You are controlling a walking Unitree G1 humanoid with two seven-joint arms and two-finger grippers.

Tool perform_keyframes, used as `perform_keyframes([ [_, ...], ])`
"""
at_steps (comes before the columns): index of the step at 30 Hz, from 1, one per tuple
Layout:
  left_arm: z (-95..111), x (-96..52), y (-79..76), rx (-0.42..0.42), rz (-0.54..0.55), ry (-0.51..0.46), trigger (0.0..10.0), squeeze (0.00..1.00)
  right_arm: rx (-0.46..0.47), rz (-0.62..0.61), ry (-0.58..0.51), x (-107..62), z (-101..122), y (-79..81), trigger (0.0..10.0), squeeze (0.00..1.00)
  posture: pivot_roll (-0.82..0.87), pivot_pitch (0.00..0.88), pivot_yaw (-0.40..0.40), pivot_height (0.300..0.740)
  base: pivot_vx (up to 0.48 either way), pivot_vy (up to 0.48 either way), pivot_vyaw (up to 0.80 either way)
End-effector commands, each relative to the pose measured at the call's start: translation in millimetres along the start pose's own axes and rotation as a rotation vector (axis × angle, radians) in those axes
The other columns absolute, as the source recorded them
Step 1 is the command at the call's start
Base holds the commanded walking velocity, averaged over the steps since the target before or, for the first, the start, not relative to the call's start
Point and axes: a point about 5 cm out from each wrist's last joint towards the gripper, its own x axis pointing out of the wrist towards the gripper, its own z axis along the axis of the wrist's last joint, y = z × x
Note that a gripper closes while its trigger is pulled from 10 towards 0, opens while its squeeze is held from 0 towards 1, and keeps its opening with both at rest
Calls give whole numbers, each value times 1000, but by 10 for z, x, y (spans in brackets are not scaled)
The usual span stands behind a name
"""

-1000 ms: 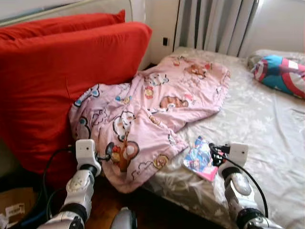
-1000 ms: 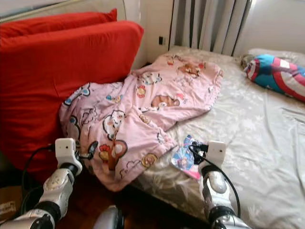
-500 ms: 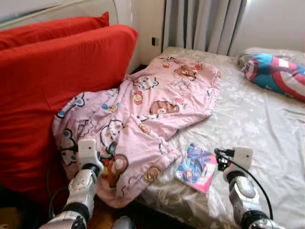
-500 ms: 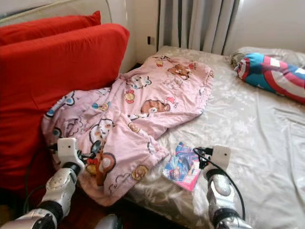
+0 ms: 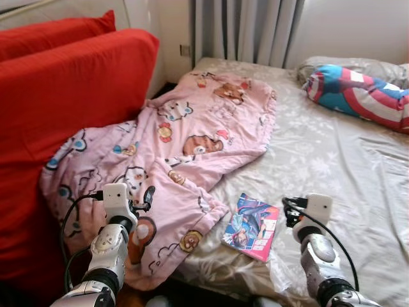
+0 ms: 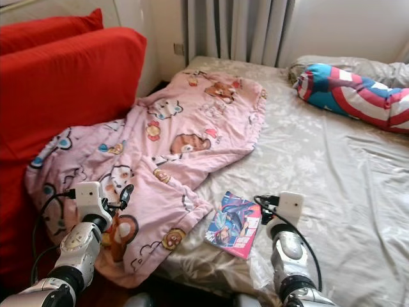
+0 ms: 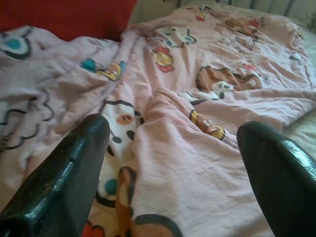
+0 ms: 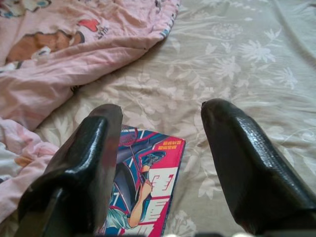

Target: Clean up the room

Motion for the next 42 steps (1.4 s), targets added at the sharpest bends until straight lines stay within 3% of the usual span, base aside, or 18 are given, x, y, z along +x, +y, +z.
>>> perform_keyframes([
  [1,-26,-17,21,2,5,13,10000,0,-1,-3,5,1,1,-20,10000,0,14,0,-9,640,0,0,0],
  [11,-80,-59,3,5,-5,22,10000,0,-60,90,106,-64,-196,72,10000,0,24,0,0,612,0,0,0],
  [22,-46,-81,35,4,0,-16,10000,0,-89,156,162,-30,-203,209,10000,0,43,0,-9,612,0,0,0],
  [26,-32,-97,21,1,10,-43,10000,0,95,85,217,0,-205,192,10000,0,65,0,-23,612,0,0,0],
  [27,-24,-99,24,-2,14,-50,10000,0,93,71,224,4,-203,182,10000,0,67,0,-27,612,0,0,0],
  [29,-1,-124,48,-5,32,-78,10000,0,-6,62,262,-2,-233,171,10000,0,78,4,-40,612,0,0,0],
  [35,44,-172,97,-4,50,-122,10000,0,-93,125,191,23,-151,236,10000,0,98,49,-58,612,0,0,0],
  [42,-37,-281,137,-1,78,-118,10000,0,-83,156,14,45,33,291,10000,0,81,82,-57,612,0,0,0],
])
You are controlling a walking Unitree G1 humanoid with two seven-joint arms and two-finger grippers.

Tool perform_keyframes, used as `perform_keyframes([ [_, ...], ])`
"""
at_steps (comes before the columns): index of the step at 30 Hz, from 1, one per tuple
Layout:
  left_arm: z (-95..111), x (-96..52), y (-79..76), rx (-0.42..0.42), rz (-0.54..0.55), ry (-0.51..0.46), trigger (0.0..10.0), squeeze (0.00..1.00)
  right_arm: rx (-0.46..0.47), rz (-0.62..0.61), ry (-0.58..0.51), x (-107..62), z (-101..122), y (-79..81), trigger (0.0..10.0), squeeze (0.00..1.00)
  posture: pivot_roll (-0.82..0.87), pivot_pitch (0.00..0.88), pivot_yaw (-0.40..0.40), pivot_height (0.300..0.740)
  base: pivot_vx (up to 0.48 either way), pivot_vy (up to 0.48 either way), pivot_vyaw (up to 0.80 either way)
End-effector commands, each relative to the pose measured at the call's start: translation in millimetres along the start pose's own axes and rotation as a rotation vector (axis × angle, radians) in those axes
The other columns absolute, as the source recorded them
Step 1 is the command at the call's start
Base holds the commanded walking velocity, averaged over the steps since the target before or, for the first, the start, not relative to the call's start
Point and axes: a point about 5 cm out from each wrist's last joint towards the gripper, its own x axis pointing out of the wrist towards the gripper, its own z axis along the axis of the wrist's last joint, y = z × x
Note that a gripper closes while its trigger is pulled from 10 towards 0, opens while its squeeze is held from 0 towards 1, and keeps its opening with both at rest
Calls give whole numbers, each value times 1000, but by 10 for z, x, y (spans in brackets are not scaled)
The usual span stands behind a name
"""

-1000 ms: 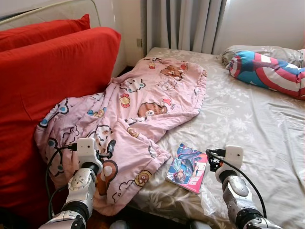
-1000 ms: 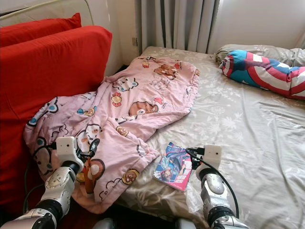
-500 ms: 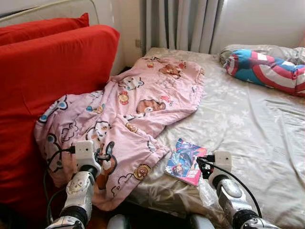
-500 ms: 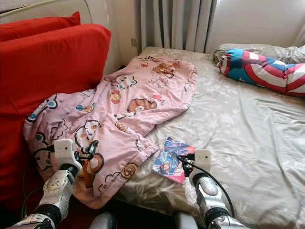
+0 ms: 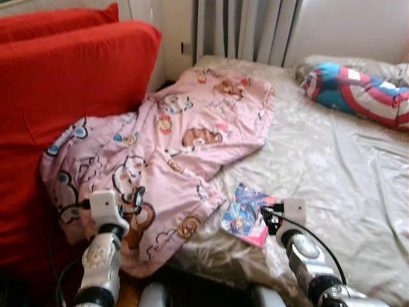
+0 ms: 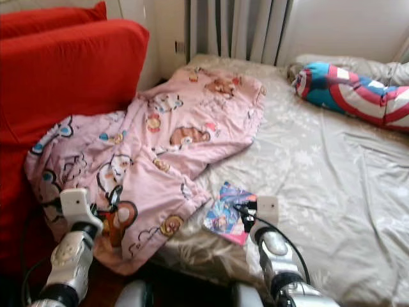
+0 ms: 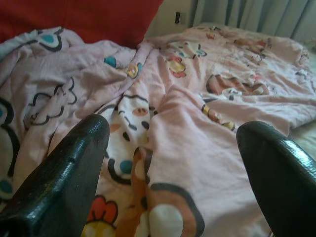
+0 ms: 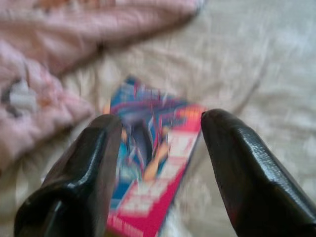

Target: Clean up the room

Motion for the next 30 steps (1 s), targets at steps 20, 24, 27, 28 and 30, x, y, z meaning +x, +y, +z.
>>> perform_keyframes([
  [20,-62,-161,-30,-7,13,16,10000,0,-56,24,-18,-96,-139,15,10000,0,67,142,-69,578,0,0,0],
  [24,-70,-173,-34,-1,12,23,10000,0,-55,38,21,-98,-178,14,10000,0,69,146,-66,578,0,0,0],
  [27,-73,-172,-49,-1,10,28,10000,0,-63,41,39,-106,-204,2,10000,0,65,151,-62,578,0,0,0],
  [28,-73,-172,-53,-1,8,29,10000,0,-64,40,46,-108,-212,-2,10000,0,64,153,-59,578,0,0,0],
  [30,-69,-170,-64,-2,4,30,10000,0,-66,35,72,-110,-237,-14,10000,0,63,156,-57,578,0,0,0],
])
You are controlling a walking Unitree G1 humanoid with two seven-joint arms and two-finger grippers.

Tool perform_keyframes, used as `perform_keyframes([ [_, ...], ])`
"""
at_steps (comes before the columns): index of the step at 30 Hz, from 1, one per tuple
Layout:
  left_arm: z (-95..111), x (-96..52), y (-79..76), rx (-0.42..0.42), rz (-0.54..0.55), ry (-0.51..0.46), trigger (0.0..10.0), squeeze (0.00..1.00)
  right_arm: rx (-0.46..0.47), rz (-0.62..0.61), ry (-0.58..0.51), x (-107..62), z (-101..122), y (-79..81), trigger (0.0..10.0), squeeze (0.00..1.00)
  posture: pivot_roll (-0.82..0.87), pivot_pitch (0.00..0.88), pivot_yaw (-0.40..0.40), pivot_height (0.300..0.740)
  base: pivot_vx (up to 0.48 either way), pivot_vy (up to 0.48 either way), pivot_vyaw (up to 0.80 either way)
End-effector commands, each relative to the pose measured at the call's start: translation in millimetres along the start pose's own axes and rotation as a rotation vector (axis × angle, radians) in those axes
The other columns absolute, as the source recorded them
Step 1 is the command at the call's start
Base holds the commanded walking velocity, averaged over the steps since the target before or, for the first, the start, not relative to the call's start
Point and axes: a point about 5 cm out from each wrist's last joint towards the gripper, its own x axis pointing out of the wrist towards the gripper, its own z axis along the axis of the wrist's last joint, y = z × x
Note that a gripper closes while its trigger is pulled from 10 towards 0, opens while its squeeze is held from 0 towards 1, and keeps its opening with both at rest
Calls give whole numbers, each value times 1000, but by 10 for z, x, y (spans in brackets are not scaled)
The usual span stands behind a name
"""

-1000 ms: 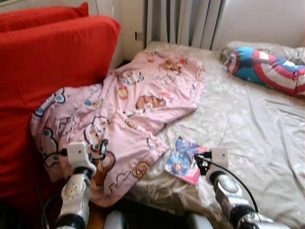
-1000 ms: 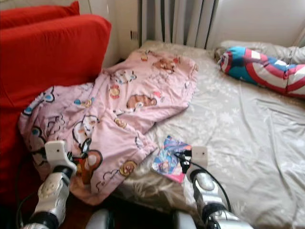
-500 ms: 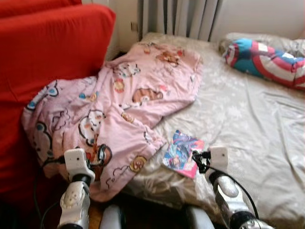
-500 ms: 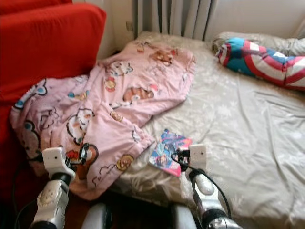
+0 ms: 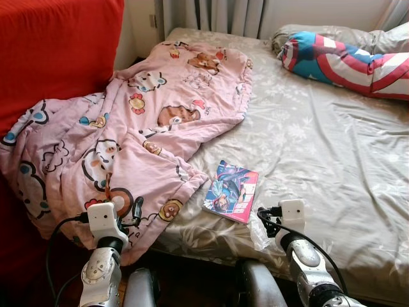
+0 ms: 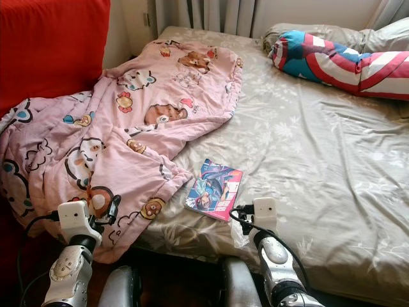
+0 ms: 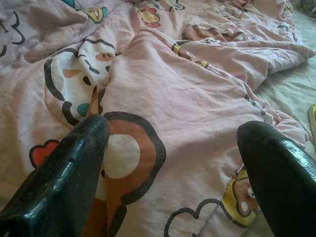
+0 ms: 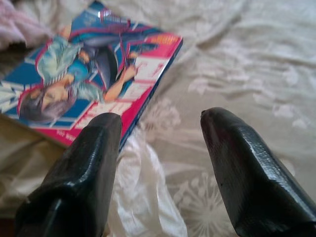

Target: Clean up the room

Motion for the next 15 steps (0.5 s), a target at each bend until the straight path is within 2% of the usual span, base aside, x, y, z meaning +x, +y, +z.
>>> perform_keyframes([
  [1,-29,-25,-26,4,-11,19,10000,0,-10,-8,47,-20,-70,-32,10000,0,63,158,-57,578,0,0,0],
  [5,-9,-23,-24,6,-16,19,10000,0,-8,24,66,-37,-116,-16,10000,0,69,166,-56,556,0,0,0],
  [14,-42,-143,-4,20,-21,41,10000,0,-54,59,167,-40,-216,58,10000,0,98,206,-52,556,0,0,0],
  [15,-49,-155,3,22,-20,45,10000,0,-51,62,169,-32,-208,66,10000,59,100,207,-52,556,0,0,0],
])
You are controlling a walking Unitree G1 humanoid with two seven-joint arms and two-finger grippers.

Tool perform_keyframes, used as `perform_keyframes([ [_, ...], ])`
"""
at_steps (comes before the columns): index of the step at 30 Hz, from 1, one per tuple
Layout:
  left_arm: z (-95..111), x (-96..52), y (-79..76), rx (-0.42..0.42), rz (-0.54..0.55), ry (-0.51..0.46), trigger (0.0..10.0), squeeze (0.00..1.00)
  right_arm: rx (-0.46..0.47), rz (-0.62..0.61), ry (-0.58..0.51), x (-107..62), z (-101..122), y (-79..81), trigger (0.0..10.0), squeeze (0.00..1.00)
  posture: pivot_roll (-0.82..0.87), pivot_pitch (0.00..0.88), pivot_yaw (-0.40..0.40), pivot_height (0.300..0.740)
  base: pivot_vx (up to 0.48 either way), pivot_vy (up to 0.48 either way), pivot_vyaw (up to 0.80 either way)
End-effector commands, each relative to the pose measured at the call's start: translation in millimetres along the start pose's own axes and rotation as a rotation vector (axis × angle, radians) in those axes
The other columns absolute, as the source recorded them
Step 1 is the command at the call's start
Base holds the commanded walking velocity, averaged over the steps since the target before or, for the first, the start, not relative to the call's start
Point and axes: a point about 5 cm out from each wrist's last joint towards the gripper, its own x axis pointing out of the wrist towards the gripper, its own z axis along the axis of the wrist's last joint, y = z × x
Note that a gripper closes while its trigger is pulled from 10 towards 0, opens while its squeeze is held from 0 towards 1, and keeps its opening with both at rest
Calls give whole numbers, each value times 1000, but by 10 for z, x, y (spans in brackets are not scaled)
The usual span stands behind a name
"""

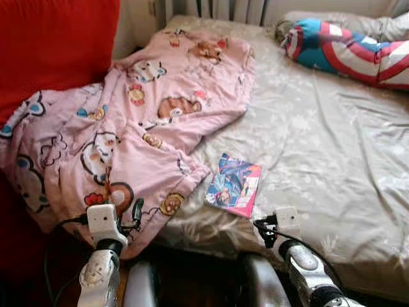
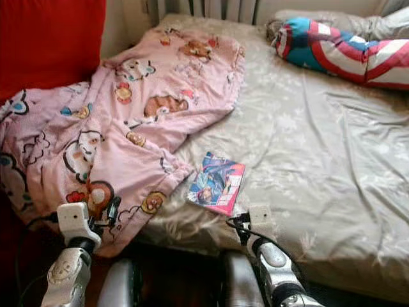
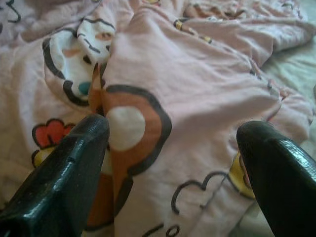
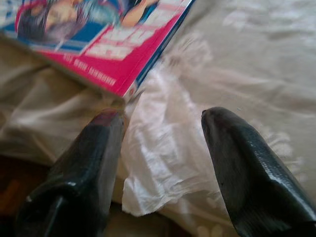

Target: Clean up the room

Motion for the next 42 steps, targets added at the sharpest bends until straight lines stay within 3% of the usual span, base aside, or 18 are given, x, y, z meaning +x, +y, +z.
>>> perform_keyframes([
  [1,-57,-56,-2,6,-4,32,10000,0,-4,10,42,-5,-58,16,10000,59,100,207,-52,556,0,0,0],
  [2,-59,-70,5,7,-3,34,10000,0,-1,11,43,2,-46,21,10000,980,106,212,-51,556,0,0,0],
  [8,-28,-172,67,21,-1,38,10000,0,-57,18,66,51,28,81,10000,1000,138,242,-43,556,0,0,0],
  [12,-18,-217,100,26,2,39,10000,0,-48,6,43,67,81,87,10000,1000,152,258,-38,556,0,0,0],
  [13,-16,-229,108,27,3,41,10000,0,-46,4,36,72,98,89,10000,545,153,261,-37,556,0,0,0],
  [15,-11,-254,117,30,3,43,10000,0,-51,-2,26,80,124,91,10000,0,157,267,-35,556,0,0,0],
  [24,-24,-369,118,32,8,74,10000,0,-113,-36,7,104,216,66,10000,0,164,283,-36,556,0,0,0],
  [25,-24,-377,116,32,9,76,10000,0,-113,-39,6,104,218,63,1216,0,163,286,-39,556,0,0,0],
  [26,-22,-385,115,33,9,78,10000,0,-116,-45,8,104,217,57,1216,0,162,286,-40,556,0,0,0],
  [27,-26,-398,107,34,9,80,10000,0,-127,-48,19,103,209,49,0,0,162,286,-42,556,0,0,0],
  [42,-58,-426,72,27,15,105,10000,0,-157,-79,48,85,161,-12,0,0,149,282,-52,556,0,0,0],
])
